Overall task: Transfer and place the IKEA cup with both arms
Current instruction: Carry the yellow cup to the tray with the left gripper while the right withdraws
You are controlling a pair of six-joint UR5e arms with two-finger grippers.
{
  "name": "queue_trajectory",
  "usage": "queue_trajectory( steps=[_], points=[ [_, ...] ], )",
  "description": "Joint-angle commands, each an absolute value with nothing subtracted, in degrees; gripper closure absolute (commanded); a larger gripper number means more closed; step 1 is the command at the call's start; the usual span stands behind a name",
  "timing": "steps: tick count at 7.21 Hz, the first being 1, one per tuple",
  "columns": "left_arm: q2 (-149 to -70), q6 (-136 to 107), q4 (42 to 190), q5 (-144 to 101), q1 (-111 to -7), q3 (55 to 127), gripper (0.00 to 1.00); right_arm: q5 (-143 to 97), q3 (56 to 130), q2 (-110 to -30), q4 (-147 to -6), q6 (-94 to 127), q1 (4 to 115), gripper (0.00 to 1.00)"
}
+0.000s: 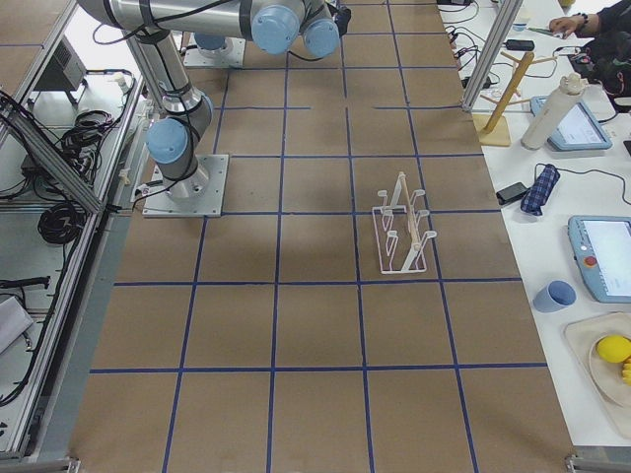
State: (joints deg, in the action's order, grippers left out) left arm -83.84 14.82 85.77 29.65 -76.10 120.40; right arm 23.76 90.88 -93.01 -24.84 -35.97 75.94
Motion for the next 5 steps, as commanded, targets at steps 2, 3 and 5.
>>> queue_trajectory(
  steps=[2,3,5],
  points=[
    [-88.6,12.7,77.4,61.0,-74.7,114.3,1.0,23.8,90.9,-93.0,-24.9,-35.9,75.9,0.0],
    [-89.5,13.2,77.5,72.5,-74.7,110.7,1.0,23.8,90.9,-93.0,-25.1,-36.0,75.9,0.0],
    [-90.3,16.6,78.2,87.9,-74.5,103.4,1.0,24.9,90.7,-92.6,-26.3,-36.1,75.9,0.0]
  ],
)
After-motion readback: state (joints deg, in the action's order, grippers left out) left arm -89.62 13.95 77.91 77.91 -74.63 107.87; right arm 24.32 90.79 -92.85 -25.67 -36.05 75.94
